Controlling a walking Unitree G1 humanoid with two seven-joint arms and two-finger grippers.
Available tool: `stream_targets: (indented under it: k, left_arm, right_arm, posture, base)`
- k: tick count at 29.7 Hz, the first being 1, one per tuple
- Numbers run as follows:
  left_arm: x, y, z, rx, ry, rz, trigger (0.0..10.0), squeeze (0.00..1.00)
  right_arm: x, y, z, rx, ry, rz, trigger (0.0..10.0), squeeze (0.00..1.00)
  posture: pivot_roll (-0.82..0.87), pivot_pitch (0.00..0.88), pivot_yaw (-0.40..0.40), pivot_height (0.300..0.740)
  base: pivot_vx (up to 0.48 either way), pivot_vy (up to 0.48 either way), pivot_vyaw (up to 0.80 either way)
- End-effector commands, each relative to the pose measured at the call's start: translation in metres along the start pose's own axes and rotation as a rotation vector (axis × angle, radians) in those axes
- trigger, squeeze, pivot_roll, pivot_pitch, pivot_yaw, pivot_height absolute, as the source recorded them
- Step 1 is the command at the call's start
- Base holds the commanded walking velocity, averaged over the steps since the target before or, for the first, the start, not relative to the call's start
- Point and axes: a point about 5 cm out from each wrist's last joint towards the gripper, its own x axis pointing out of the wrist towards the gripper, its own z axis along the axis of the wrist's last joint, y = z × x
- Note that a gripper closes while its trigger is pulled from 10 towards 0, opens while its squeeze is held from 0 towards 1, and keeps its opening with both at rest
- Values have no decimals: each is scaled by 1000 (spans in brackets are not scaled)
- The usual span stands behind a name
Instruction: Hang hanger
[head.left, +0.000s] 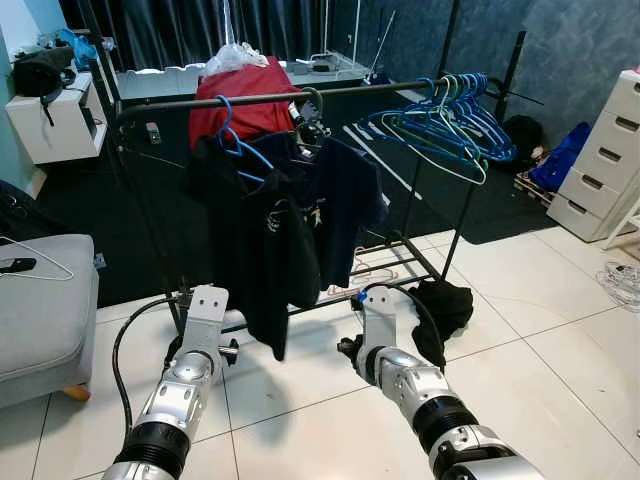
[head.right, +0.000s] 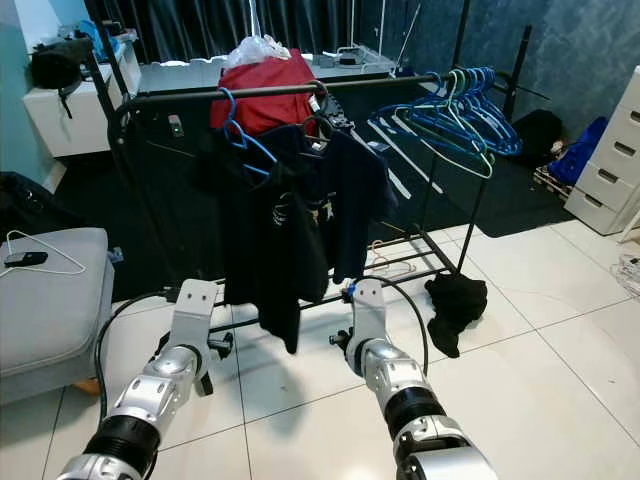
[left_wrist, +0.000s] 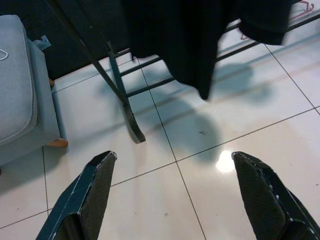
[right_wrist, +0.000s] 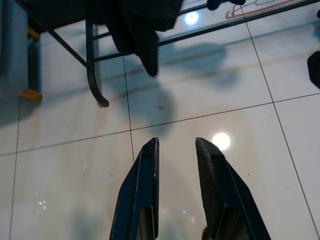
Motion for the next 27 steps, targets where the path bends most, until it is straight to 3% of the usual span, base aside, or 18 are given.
stream_targets:
  k: [1,12,20,27]
  left_arm:
    - [1,0,0,3,1,-2,10000,0]
    - [2,0,0,11,2,-6,10000,0]
    - [4,-1,3,7,-2,-1,10000,0]
    - [4,1,3,3,-7,10,10000,0]
  right_arm:
    - [0,-2,-9,35,11,-2,10000,0]
    - [0,-1,-5,65,-32,13,10000,0]
    - [-1,1,4,168,-113,44,10000,0]
    - [-1,2,9,197,-144,68,10000,0]
  posture:
    - [13,39,7,740]
    - [13,34,13,740]
    - [16,38,17,740]
    - [21,40,12,740]
  base:
    - [0,0,0]
    - [0,0,0]
    - [0,0,0]
    - [0,0,0]
